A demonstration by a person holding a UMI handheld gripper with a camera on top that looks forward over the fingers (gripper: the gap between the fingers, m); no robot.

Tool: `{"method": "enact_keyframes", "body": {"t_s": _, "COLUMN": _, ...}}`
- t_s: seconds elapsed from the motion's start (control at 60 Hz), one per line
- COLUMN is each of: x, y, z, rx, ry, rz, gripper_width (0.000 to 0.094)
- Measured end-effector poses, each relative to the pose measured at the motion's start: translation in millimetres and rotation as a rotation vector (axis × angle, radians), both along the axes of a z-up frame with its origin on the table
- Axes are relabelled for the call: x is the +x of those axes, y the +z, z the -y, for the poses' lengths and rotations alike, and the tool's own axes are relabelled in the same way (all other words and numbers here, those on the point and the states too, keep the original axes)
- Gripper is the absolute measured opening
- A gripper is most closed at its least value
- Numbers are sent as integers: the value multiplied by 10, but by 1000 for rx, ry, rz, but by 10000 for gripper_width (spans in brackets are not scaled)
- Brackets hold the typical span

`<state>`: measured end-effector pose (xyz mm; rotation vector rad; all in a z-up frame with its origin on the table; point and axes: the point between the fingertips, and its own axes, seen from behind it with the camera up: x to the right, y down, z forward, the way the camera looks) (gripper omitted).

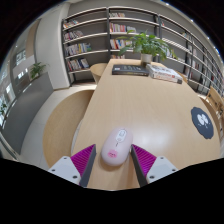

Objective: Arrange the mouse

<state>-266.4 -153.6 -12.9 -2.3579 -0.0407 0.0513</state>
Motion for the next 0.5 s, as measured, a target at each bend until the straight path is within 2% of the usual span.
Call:
{"method": "enact_keyframes", "body": {"t_s": 0.167, "x": -115, "y": -5, "z": -261, "rx": -6, "ry": 17, "rz": 17, "gripper_width": 692}}
{"method": "enact_keyframes", "body": {"t_s": 0.233, "x": -133, "y": -22, "z": -294, "rx": -18, "ry": 16, "rz": 26, "gripper_width": 617}}
{"method": "enact_keyframes", "body": {"t_s": 0.3, "x": -118, "y": -24, "z": -318, "rx": -27, "ry": 6, "rz": 26, "gripper_width": 503}}
{"method": "enact_keyframes", "body": {"t_s": 0.5, "x": -115, "y": -40, "z": -313, "rx": -64, "ry": 42, "rz": 25, "gripper_width": 365}}
